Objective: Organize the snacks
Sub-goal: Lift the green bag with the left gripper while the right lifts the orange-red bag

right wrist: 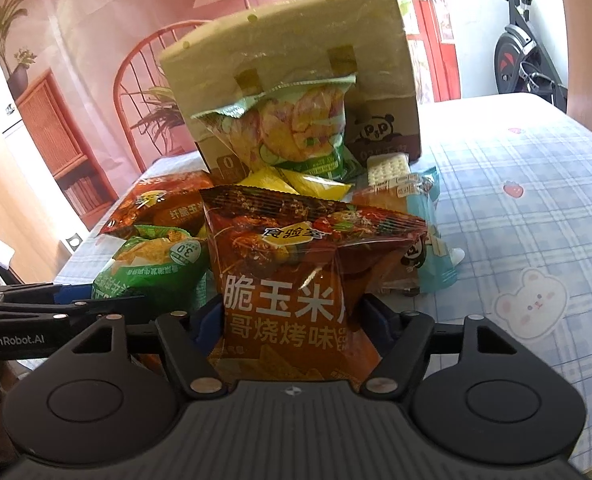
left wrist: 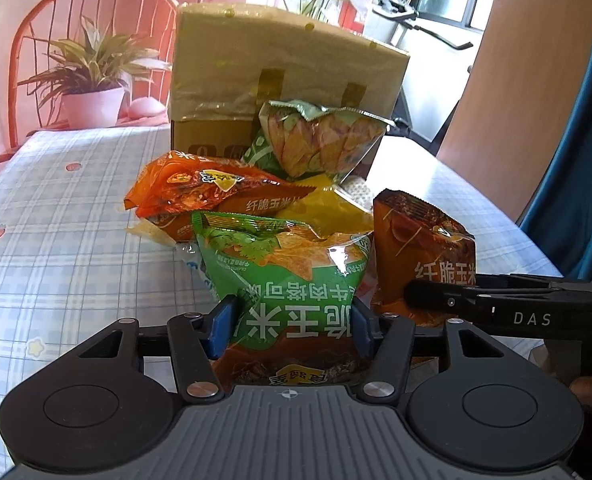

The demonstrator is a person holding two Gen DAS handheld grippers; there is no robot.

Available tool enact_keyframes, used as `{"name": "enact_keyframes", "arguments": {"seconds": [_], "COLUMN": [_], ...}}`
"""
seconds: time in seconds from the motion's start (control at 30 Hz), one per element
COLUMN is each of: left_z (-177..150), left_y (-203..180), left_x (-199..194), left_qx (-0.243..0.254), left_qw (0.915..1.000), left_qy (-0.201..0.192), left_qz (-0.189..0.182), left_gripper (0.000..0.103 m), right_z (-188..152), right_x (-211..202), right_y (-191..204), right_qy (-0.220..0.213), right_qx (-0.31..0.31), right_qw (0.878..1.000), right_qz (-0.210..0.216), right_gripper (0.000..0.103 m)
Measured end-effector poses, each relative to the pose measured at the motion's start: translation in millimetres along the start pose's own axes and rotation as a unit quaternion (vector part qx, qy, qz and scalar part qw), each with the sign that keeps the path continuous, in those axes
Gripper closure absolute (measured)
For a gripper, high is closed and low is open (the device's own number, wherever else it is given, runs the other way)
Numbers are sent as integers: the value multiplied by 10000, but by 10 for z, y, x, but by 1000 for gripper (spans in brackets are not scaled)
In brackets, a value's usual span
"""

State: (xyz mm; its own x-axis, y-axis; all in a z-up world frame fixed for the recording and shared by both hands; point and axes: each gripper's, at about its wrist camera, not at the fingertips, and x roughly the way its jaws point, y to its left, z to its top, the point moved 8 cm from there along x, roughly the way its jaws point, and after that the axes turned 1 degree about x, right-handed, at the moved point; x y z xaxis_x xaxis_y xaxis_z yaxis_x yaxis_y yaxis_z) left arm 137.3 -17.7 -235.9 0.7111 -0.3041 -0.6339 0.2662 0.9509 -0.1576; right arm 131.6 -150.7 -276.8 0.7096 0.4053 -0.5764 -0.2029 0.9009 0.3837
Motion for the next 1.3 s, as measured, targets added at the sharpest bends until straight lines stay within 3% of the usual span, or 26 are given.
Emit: {"name": "enact_keyframes", "arguments": {"seconds": [0.47, 0.73, 0.93, 1.3], "left_z": [65, 310, 593, 1397], "left_y": [-219, -303, -253, -87], "left_x": [-209, -449, -654, -1027], "left_qx": [344, 673, 679, 532], "left_qw": [9984, 9920, 9871, 9709], "left_qy": [-378, -1029, -1443, -2332], "left_qz": [-258, -273, -173, 108], "left_gripper": [43, 43, 43, 42], "right_z": [79, 286, 599, 1583], "right_x": [-270, -440, -594, -797], "right_y": [-31, 1, 65, 213], "right_qy": [-328, -628, -908, -1536], "right_qx": [11, -174, -345, -753], "right_qw": [9993, 9977, 9952, 9852], "right_qz": [-183, -173, -106, 120], "right_gripper": [33, 33, 33, 33]}}
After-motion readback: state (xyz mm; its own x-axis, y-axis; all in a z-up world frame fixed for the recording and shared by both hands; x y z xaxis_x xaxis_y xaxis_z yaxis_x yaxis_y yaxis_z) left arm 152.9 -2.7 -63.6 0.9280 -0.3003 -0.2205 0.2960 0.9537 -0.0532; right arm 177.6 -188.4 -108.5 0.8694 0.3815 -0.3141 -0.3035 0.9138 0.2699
